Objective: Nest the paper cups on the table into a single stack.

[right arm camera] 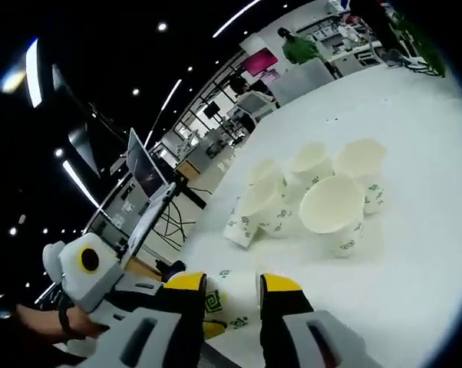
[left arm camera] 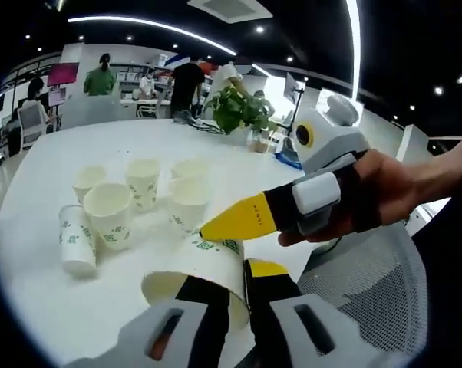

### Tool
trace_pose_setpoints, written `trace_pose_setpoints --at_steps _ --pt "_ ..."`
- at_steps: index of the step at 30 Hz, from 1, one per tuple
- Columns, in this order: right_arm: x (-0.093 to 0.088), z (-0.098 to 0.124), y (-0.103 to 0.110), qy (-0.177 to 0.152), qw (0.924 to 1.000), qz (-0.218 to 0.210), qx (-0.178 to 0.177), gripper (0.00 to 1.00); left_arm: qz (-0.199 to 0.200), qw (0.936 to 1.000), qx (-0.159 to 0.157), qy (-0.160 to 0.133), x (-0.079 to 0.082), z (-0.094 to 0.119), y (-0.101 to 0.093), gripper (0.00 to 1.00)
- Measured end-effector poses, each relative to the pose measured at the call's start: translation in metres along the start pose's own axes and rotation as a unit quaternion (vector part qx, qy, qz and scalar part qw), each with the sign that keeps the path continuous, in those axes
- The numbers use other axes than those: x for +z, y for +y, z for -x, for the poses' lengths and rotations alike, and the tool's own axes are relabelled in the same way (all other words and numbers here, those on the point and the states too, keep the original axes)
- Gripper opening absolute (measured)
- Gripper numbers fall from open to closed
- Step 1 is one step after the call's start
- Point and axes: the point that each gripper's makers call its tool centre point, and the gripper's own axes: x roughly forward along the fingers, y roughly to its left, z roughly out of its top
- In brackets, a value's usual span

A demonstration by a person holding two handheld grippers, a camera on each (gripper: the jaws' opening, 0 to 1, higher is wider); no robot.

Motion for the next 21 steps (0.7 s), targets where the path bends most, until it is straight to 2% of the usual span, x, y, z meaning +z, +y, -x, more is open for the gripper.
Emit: trace_pose_setpoints --at_steps 4,7,8,10,13,14,19,21 --pt "0.002 0.000 -0.001 -0.008 0.9998 -0.017 0.004 0.26 -0.003 1.0000 0.001 0.003 0.000 0.001 0.002 0.05" --pt "0.000 0.001 0.002 -0.005 0.9998 -0.016 0.010 0.26 -0.004 0.9999 0.001 0.010 -0.003 0.001 0.001 0.00" --pt "-0.001 0.001 0.002 -0.003 0.9999 -0.013 0.009 0.25 -0.012 0.9997 0.013 0.016 -0.005 0.002 0.005 0.00" --pt "-0.004 0.002 0.001 0.006 1.0000 0.003 0.005 0.25 -0.009 0.9997 0.001 0.023 -0.008 0.002 0.001 0.00" --pt "-0.005 0.001 -0.006 0.015 0.9995 0.025 -0.007 0.28 -0.040 0.9981 0.005 0.047 -0.014 0.004 0.003 0.00" --pt "-0.009 0.003 -0.009 0.024 0.9987 0.041 -0.017 0.29 -0.047 0.9974 0.005 0.054 -0.015 0.005 0.006 0.00" --pt "-0.014 0.010 -0.008 0.034 0.9970 0.065 -0.026 0.37 -0.071 0.9942 0.007 0.080 -0.016 0.007 0.016 0.00" --pt "-0.016 0.013 -0.017 0.049 0.9932 0.098 -0.039 0.41 -0.092 0.9912 0.006 0.095 -0.015 0.007 0.020 0.00"
